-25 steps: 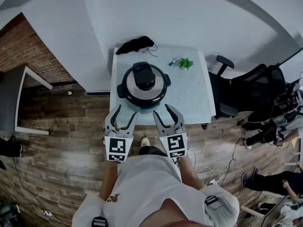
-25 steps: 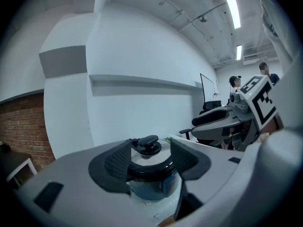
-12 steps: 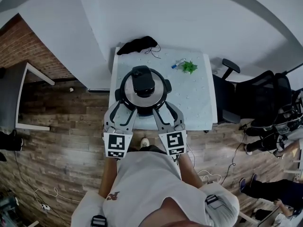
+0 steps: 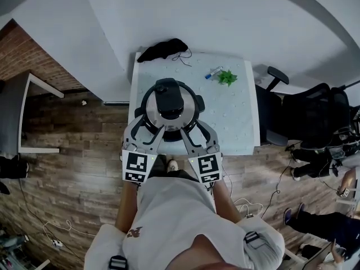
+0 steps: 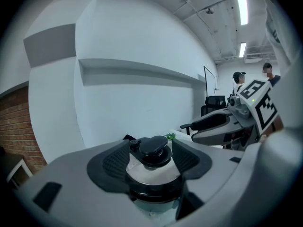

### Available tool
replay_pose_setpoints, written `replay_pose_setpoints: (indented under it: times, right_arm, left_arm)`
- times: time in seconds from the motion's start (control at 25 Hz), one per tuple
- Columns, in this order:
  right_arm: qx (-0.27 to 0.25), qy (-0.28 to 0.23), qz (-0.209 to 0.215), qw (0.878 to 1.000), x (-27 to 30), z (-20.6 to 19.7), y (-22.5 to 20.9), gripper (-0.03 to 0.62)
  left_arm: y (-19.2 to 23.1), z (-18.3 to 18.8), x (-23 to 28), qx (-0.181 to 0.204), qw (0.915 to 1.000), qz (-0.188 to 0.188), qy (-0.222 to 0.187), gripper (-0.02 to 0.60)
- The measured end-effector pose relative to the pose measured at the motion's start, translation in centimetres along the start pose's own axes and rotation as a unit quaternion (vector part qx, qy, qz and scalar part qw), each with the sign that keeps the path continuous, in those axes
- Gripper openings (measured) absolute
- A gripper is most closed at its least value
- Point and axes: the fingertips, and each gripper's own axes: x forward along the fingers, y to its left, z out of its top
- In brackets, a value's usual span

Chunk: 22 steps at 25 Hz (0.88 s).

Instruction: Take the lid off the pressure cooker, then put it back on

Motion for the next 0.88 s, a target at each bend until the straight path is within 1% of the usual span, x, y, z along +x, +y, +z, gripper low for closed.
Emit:
replay_pose_setpoints:
  times: [0.24,0.44,0.64,0.88]
  right_arm:
    - [0.010,0.018,-0.009,1.000,1.3,-0.7,-0.6,0.199]
    - [0.025,0.034,-0.026,0.999,2.6,-1.5,-1.3,0.199]
    - [0.040,0.050,-0.045,0.997,3.6,-2.2,-2.0,0.199]
    - [0.052,0.064,-0.067,0.994,4.5,-2.5,-2.8,0.199]
  left_arm:
    - [0.5,-0.5,2.7,0.020,0.9981,-0.052,0.025,0.290]
    - [0.4,-0.9,5.0,0.039,0.9935,-0.099,0.040,0.299]
    - [0.0,-1.5,7.4,0.055,0.9855,-0.150,0.057,0.321]
    - [-0.4,-2.7,9.9,0.070,0.9725,-0.205,0.085,0.345]
